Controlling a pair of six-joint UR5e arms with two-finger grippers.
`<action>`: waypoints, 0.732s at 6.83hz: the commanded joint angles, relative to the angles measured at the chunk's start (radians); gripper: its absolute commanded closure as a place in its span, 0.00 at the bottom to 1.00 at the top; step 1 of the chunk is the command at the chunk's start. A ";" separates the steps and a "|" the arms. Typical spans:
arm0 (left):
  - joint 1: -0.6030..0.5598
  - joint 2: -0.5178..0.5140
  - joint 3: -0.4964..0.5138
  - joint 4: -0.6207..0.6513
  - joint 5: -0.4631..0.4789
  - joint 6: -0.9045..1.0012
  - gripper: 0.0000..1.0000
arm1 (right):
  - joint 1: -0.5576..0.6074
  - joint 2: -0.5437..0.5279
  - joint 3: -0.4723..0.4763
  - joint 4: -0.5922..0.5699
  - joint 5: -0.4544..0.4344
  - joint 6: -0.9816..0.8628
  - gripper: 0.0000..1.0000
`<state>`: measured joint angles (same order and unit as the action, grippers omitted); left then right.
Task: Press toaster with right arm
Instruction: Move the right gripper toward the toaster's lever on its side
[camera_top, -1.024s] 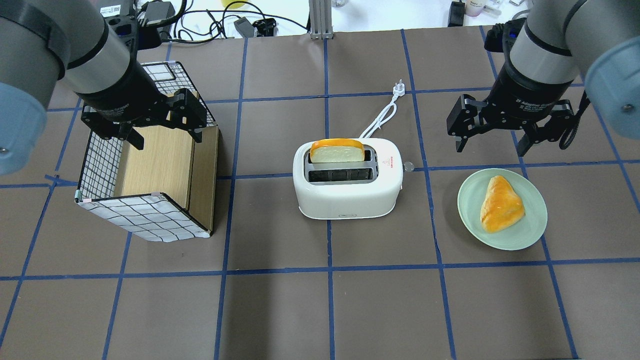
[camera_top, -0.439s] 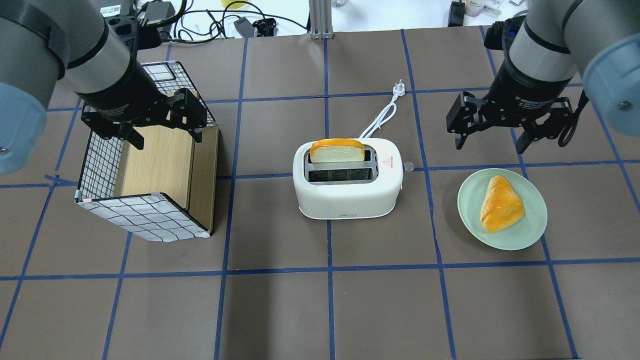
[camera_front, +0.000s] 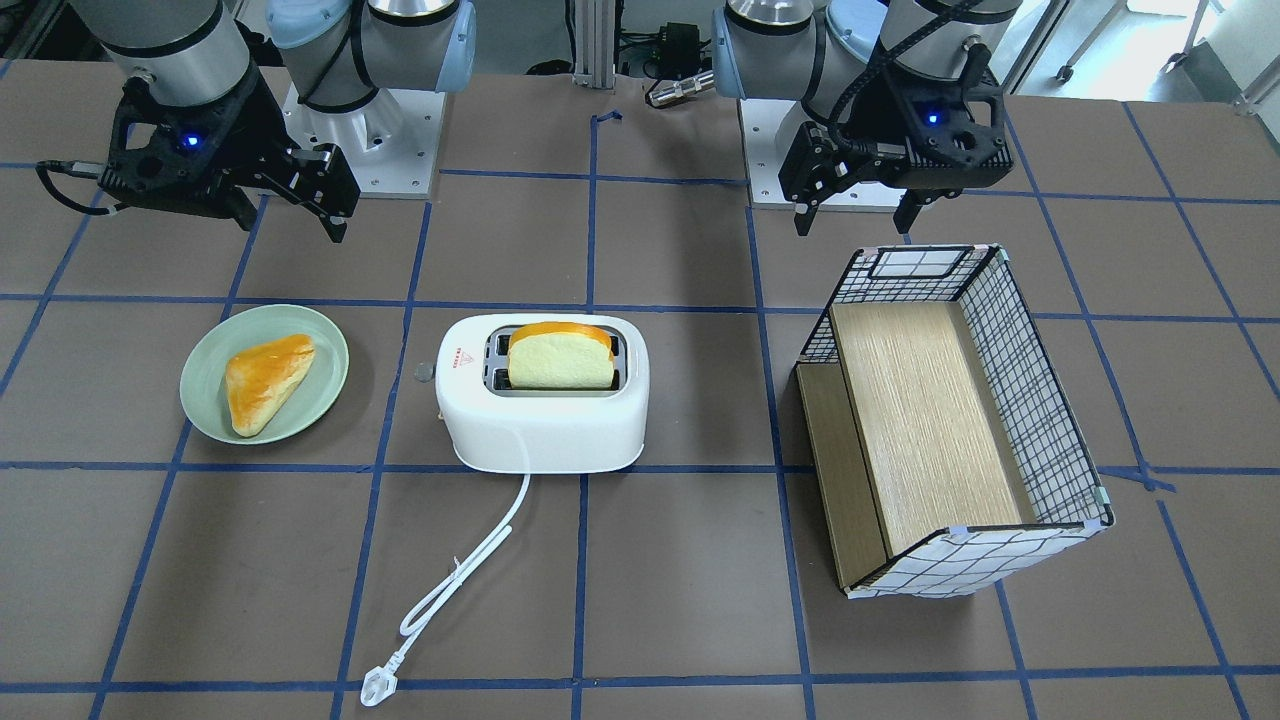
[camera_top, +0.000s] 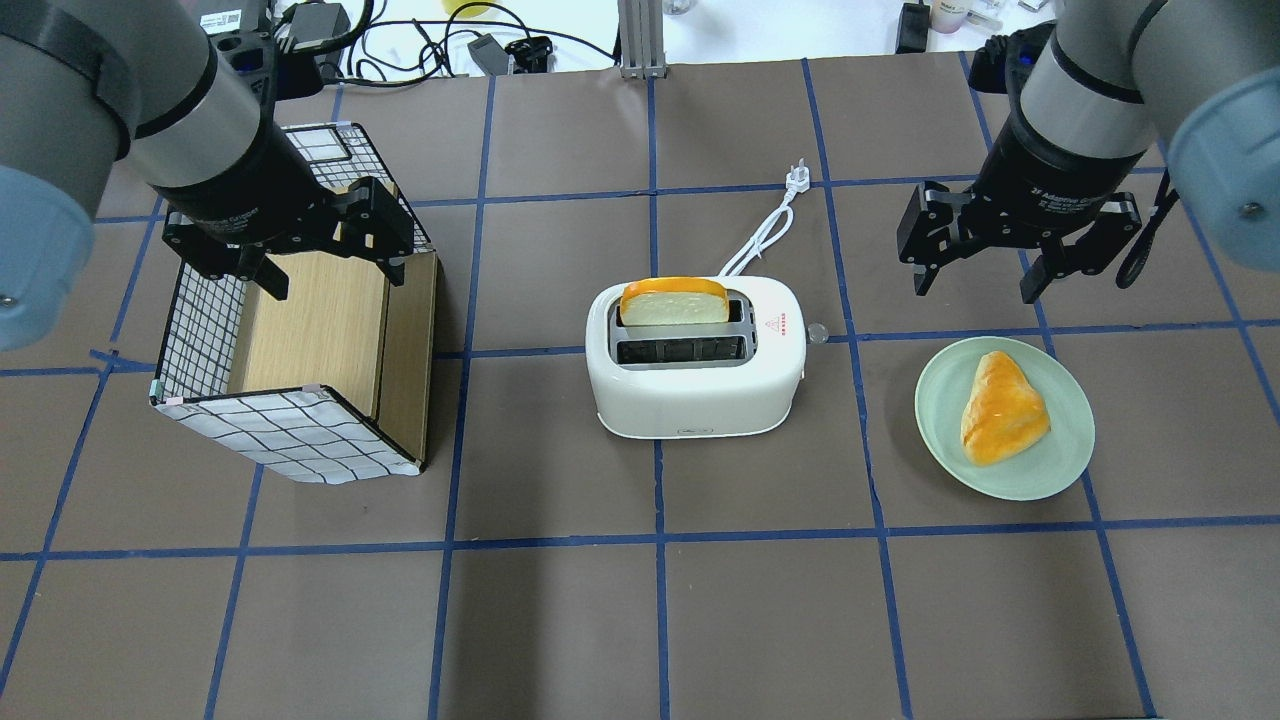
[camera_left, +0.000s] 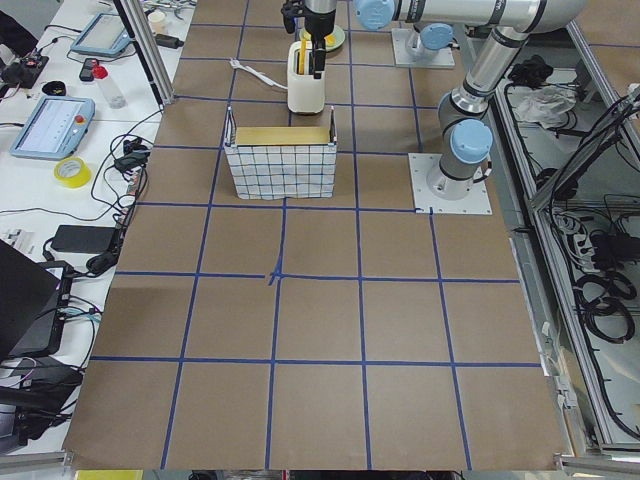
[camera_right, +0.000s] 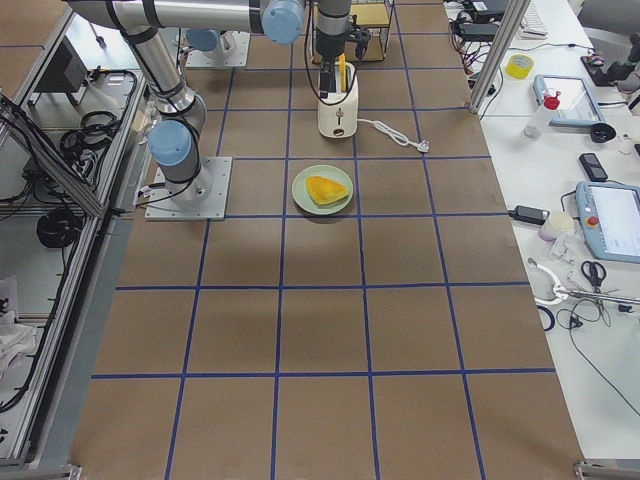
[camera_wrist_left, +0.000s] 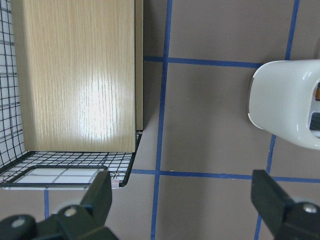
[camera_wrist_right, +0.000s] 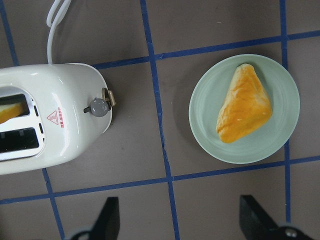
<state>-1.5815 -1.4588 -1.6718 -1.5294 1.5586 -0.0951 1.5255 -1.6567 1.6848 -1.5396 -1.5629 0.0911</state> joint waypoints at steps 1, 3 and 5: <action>0.000 0.000 0.000 0.000 0.001 0.000 0.00 | -0.001 0.002 0.004 0.001 0.007 -0.029 1.00; 0.000 0.000 0.000 0.000 0.000 0.000 0.00 | -0.001 0.011 0.013 -0.049 0.067 -0.074 1.00; 0.000 0.000 0.001 0.000 0.000 0.000 0.00 | -0.004 0.023 0.022 -0.066 0.108 -0.076 1.00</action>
<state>-1.5815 -1.4588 -1.6718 -1.5294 1.5586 -0.0951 1.5238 -1.6424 1.7024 -1.5924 -1.4872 0.0190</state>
